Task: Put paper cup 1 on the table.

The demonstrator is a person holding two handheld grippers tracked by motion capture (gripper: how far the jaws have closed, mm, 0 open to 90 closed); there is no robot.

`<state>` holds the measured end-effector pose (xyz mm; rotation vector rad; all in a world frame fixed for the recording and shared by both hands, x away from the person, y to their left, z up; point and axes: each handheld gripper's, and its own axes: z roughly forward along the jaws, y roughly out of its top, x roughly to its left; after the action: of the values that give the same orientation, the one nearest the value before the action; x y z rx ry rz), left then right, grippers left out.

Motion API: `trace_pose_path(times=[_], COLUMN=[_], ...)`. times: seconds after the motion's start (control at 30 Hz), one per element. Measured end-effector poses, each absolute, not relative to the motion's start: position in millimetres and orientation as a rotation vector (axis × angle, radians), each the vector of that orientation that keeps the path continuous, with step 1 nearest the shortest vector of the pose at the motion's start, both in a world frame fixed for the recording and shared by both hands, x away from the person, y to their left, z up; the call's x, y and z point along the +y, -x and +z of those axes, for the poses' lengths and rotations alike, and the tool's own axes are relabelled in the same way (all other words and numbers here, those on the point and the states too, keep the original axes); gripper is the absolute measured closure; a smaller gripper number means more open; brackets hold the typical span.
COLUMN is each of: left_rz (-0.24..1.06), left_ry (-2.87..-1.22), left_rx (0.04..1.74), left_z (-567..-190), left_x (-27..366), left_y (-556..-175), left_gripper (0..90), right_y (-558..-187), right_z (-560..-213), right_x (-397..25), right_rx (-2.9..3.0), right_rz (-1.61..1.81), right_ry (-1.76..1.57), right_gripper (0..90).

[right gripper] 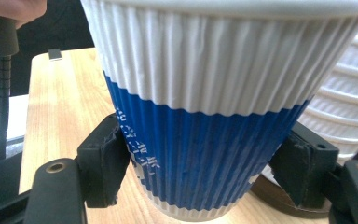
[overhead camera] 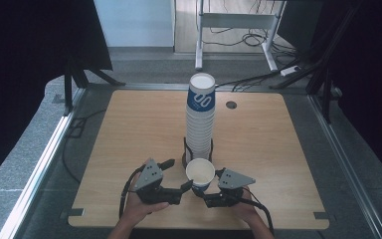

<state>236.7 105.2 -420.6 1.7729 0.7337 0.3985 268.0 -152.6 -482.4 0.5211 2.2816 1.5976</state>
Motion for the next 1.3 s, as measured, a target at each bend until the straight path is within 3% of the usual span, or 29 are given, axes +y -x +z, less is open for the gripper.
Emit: trace_pose_path(times=[0.77, 1.3], left_rz=[0.461, 0.462], left_ry=[-1.876, -1.908], left_rx=[0.837, 0.838], left_z=[-439, -442], left_x=[106, 103], left_y=[-249, -250], left_gripper=[14.4, 14.4], right_y=[-282, -310], right_z=[-469, -486], right_x=[-199, -227], right_rx=[2.095, 2.064], right_rz=[1.578, 1.441], right_ry=[-0.666, -0.859], right_gripper=[26.9, 26.9])
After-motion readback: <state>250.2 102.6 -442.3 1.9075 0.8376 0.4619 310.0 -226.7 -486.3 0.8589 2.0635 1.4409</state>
